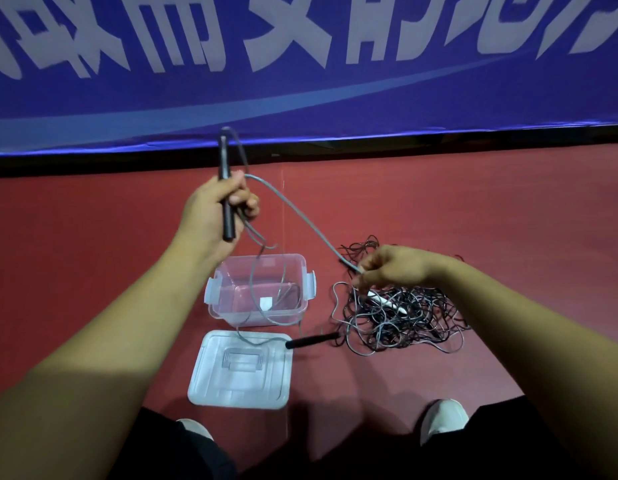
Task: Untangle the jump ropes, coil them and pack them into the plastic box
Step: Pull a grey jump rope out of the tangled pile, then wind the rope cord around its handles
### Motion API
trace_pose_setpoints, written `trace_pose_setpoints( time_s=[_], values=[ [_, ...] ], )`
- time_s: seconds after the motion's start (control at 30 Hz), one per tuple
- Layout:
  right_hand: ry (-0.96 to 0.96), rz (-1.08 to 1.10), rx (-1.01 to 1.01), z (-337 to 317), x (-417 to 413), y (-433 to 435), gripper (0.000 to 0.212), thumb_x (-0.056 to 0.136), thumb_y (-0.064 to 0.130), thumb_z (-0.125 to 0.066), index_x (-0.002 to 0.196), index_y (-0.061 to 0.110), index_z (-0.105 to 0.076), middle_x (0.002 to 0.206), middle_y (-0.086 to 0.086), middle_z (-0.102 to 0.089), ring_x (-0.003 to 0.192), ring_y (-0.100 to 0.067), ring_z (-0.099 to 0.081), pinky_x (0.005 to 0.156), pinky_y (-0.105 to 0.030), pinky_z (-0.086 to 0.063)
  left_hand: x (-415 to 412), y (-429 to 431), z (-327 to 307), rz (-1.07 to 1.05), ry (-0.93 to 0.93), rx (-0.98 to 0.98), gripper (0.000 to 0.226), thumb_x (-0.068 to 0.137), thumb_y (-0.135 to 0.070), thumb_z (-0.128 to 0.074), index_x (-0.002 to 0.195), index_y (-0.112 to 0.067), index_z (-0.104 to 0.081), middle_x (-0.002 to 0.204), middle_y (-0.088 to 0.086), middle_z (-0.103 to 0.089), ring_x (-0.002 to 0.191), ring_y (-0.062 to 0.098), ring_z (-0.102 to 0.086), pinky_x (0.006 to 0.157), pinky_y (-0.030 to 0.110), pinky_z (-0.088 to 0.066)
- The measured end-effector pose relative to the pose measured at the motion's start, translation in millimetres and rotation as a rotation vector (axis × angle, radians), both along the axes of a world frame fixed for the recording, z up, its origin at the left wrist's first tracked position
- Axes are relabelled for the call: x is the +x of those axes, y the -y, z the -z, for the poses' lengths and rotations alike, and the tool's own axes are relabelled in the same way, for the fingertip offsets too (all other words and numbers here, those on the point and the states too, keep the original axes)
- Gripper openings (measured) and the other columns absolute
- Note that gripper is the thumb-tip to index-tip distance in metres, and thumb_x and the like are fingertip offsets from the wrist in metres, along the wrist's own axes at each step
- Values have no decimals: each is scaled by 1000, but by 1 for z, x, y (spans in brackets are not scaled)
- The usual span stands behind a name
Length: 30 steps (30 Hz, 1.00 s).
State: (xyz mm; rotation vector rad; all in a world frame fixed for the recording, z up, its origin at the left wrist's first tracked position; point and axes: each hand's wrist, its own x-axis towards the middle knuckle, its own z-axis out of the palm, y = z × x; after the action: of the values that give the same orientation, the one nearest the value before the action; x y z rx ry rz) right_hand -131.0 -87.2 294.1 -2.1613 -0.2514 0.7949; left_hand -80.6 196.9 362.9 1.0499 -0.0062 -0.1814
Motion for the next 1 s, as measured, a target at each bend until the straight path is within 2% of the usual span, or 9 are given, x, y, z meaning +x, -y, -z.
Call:
trace_pose_setpoints(
  time_s=[0.2,0.27,0.37,0.5,0.57,0.63,0.73,0.9,1.0],
  values=[
    [-144,157,153,32,-3,11,8,95,12,-62,89,7,-66,89,-17,-66,82,-24,-59,77,-36,-47,27,-21,19,-192,-146,133,25,99,-12,-47,75,-15,-45,45,-8,-40,49,12,-50,51,21,-36],
    [-87,158,-2,38,-3,19,10,94,15,-64,85,11,-67,83,-7,-66,79,-19,-57,78,-33,-46,29,-23,23,-226,-177,136,26,100,-13,-46,74,-16,-44,43,-9,-40,47,11,-50,49,20,-36],
    [-53,161,-295,37,-11,26,24,97,26,-60,75,19,-66,69,8,-64,61,-3,-56,60,-14,-43,32,-28,22,-272,-213,183,27,101,-14,-44,75,-17,-45,42,-10,-42,45,9,-54,46,19,-38],
    [-46,387,-93,27,-13,14,32,101,28,-54,83,4,-65,64,-2,-61,56,-14,-58,55,-21,-48,30,-29,31,-94,-266,717,12,94,-8,-54,82,-6,-56,63,7,-61,49,13,-60,48,24,-47],
    [-112,499,127,15,-8,-2,30,103,24,-49,84,3,-60,65,-7,-55,62,-24,-61,55,-27,-48,24,-28,40,38,-230,1107,14,86,-14,-64,88,0,-61,70,11,-54,54,21,-47,55,31,-37],
    [-238,603,382,-1,-4,-19,30,104,23,-44,82,8,-56,67,-6,-49,69,-28,-64,64,-35,-50,13,-17,40,103,-164,1287,13,90,-18,-63,87,-6,-59,66,7,-47,56,20,-39,54,29,-27],
    [-409,760,675,-29,1,-36,22,105,20,-40,88,13,-53,67,-1,-48,68,-22,-69,68,-44,-60,-4,3,33,165,-85,1189,11,97,-19,-58,90,-11,-60,74,8,-56,63,21,-49,58,28,-37],
    [-498,842,845,-57,2,-40,30,103,21,-42,79,10,-56,52,2,-54,60,-19,-72,58,-45,-60,-43,29,24,553,-311,540,24,102,-16,-49,118,0,-59,108,30,-69,90,35,-72,62,33,-61],
    [-493,865,841,-58,1,-40,31,103,22,-40,79,10,-56,55,2,-55,63,-19,-72,62,-44,-60,-60,37,17,698,-349,422,26,102,-20,-46,122,-5,-54,102,27,-71,72,35,-72,51,31,-57]
  ],
)
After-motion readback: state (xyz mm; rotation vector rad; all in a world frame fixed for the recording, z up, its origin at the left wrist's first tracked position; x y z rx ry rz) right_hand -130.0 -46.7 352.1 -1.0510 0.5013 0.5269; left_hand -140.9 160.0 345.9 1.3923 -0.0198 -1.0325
